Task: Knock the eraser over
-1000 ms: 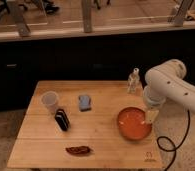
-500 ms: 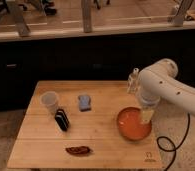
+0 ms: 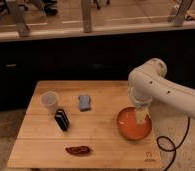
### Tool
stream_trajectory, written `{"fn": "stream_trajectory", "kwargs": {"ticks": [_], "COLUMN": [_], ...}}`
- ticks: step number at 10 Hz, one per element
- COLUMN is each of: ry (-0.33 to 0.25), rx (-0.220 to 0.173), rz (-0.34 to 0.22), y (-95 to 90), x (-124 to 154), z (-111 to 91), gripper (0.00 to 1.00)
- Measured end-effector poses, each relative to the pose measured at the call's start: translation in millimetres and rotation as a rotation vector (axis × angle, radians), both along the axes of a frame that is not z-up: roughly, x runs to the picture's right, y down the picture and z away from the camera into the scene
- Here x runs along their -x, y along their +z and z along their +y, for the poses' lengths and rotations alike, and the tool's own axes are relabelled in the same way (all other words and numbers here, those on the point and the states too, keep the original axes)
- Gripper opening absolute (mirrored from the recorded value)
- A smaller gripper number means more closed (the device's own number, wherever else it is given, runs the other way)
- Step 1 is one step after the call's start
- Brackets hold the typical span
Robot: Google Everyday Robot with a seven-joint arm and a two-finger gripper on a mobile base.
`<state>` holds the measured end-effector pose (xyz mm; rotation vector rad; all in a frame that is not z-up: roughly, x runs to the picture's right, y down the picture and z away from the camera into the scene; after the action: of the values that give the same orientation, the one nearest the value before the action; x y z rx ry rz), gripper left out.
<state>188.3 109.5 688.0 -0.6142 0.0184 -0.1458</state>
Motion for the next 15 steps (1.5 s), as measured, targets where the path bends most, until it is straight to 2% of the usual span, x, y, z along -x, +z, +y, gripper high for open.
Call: {"fn": "stream_trajectory", "kwargs": {"ticks": [3,7,10,13,15], "ry": [-0.037,-0.066,-0.1,-0.122,-0.138], "rx": [0.003,0.014,0.013,0.008,0.006], "rz": [-0.024,-0.029,-0.049,-0.06,-0.084], "y": [3.4,6.4,11.5,14.9,18.3], "x": [40.0,49.7,83.0,89.8,114.8], "z": [-1.5,-0.4,0.6,2.1,4.5], "gripper": [0.8,0.8,0.8,0.8,0.8]}}
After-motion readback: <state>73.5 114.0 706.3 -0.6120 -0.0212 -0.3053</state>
